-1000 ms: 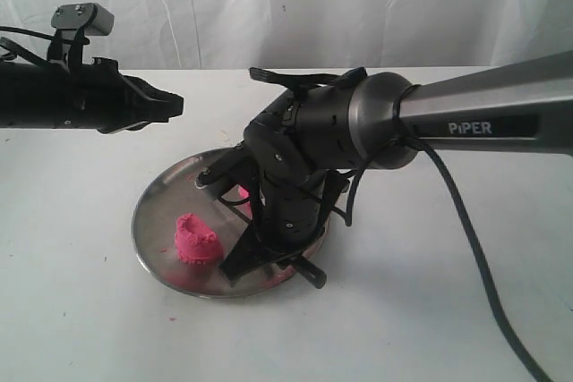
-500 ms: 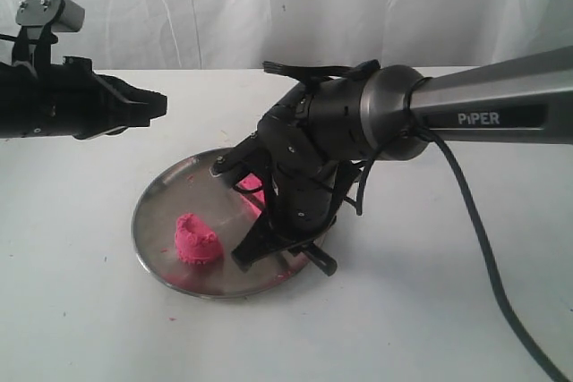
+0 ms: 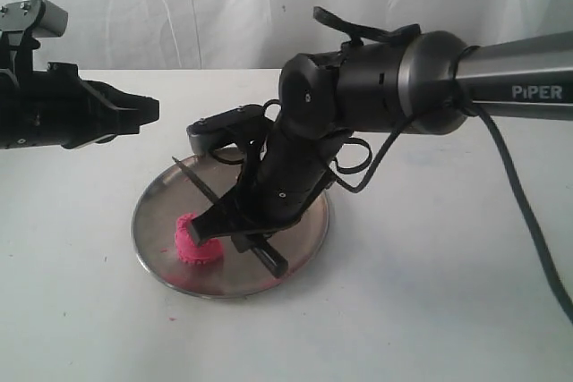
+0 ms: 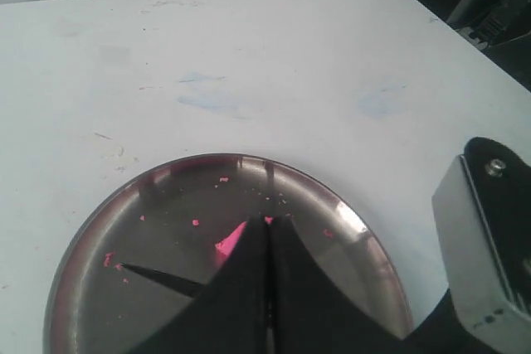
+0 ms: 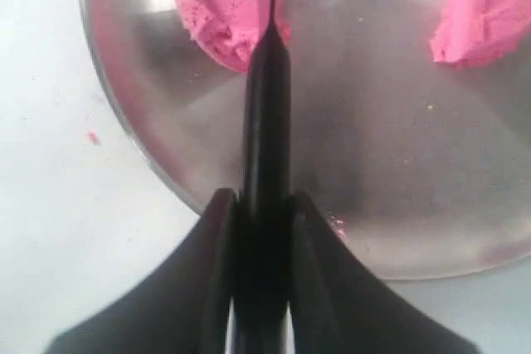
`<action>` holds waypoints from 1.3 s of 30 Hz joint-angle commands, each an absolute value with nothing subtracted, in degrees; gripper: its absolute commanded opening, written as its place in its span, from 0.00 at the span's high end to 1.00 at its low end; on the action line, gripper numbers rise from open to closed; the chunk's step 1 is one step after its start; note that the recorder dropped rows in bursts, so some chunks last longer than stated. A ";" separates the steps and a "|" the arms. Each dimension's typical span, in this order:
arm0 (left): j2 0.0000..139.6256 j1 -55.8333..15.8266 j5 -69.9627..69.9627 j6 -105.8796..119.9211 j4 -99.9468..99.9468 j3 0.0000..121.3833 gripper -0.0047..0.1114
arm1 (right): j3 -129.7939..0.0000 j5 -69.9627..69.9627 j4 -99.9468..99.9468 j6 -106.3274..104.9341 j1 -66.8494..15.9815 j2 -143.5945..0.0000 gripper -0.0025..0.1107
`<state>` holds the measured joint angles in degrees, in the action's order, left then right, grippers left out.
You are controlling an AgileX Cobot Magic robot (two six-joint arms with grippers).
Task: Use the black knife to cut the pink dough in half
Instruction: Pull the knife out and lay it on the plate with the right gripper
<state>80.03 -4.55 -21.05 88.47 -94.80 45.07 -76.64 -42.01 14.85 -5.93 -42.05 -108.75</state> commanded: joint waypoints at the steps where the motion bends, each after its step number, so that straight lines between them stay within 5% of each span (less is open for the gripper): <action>1: 79.31 -4.65 -22.49 88.24 -95.95 44.70 0.96 | -76.67 -42.66 20.30 -9.37 -38.75 -109.48 0.98; 29: 79.31 -4.75 -22.49 88.24 -95.95 44.70 0.96 | -76.67 -42.61 35.57 -19.77 -34.08 -118.39 0.98; 35: 79.31 -4.75 -22.61 87.28 -95.95 44.70 0.96 | -76.67 -42.23 34.92 -19.77 -33.68 -118.74 0.65; 39: 78.70 -4.75 -23.88 86.71 -95.95 44.70 0.96 | -76.67 -41.76 31.66 -19.77 -33.58 -116.53 0.56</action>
<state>79.76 -4.55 -22.07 87.43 -94.80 45.07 -76.64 -42.19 33.54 -19.16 -34.27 -118.32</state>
